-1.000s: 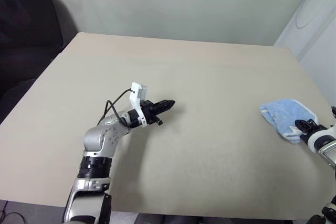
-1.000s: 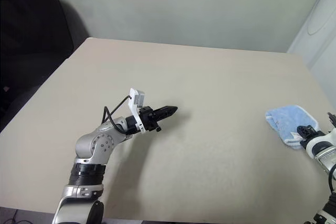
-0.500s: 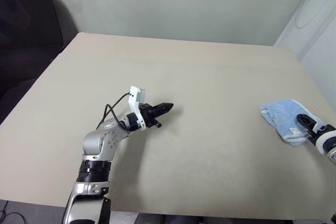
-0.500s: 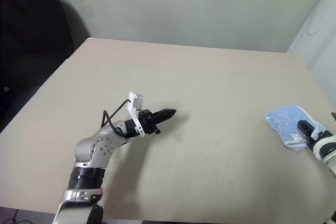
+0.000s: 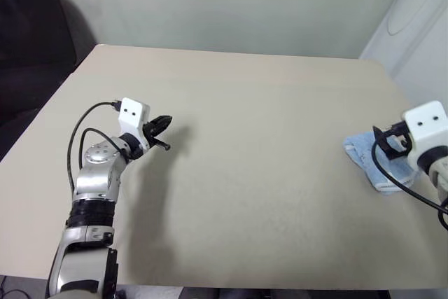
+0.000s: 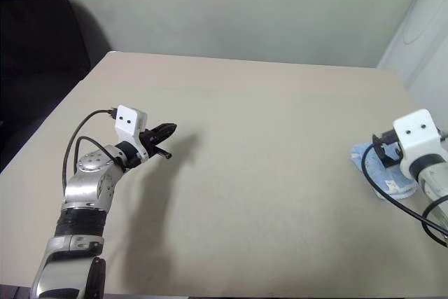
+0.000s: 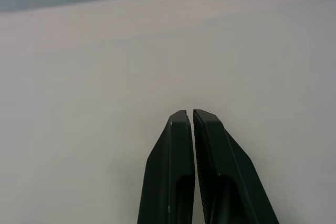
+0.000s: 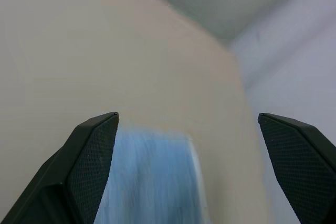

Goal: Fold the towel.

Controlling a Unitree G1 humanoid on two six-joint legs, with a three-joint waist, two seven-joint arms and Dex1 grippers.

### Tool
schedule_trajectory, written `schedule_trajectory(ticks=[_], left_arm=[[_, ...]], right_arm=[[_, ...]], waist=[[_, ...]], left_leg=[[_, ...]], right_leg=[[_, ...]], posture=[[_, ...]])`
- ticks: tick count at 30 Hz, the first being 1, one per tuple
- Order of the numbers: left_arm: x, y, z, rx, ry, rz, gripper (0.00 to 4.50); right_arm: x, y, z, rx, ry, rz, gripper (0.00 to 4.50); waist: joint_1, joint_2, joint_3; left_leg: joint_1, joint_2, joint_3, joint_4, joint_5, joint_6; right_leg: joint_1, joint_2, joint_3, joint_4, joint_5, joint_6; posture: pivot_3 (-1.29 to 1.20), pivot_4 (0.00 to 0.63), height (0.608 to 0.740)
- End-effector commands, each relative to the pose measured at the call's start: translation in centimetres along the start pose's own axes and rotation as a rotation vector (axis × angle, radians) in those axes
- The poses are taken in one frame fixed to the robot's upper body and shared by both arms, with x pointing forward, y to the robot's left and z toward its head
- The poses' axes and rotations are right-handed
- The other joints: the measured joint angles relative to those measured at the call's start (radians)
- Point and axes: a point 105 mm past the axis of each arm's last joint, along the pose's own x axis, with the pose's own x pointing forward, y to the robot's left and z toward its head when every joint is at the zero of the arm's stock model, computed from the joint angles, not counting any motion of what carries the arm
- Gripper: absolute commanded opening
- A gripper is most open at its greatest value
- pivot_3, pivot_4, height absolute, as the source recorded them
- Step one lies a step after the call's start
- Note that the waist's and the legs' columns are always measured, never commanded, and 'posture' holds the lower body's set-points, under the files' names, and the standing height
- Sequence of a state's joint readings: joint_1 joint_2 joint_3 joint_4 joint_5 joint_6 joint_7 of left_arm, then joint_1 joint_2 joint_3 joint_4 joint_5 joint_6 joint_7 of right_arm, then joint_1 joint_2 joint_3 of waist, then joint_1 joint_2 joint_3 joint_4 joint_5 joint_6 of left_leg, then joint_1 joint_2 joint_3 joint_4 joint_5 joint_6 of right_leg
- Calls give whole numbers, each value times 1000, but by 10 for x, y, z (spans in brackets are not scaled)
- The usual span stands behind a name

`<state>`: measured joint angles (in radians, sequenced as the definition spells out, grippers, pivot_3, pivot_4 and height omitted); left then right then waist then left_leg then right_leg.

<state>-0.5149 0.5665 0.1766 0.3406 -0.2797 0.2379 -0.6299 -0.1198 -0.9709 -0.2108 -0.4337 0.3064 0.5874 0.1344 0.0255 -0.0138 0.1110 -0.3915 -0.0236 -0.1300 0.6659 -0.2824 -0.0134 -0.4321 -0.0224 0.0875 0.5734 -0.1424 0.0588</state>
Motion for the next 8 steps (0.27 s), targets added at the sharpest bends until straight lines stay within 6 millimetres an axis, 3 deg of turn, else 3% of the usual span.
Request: schedule_trajectory(ticks=[1,5,8], left_arm=[[-21,0,8,50,-40,11,246],[-43,-7,1,45,-23,-10,246],[-51,-10,-3,40,-7,-32,246]], right_arm=[[6,9,15,-8,-93,47,4480],[6,37,22,64,-143,195,4480],[3,47,21,165,-154,253,4480]], waist=[[1,-1,0],[5,-2,0],[9,-2,0]], left_leg=[[0,0,0,0,0,0],[-1,0,0,-1,-2,-3],[-1,0,-1,0,-3,-9]], right_leg=[[0,0,0,0,1,-1],[0,0,-1,0,0,-2],[-1,0,-1,1,0,-3]], posture=[[0,150,740],[0,150,740],[0,150,740]])
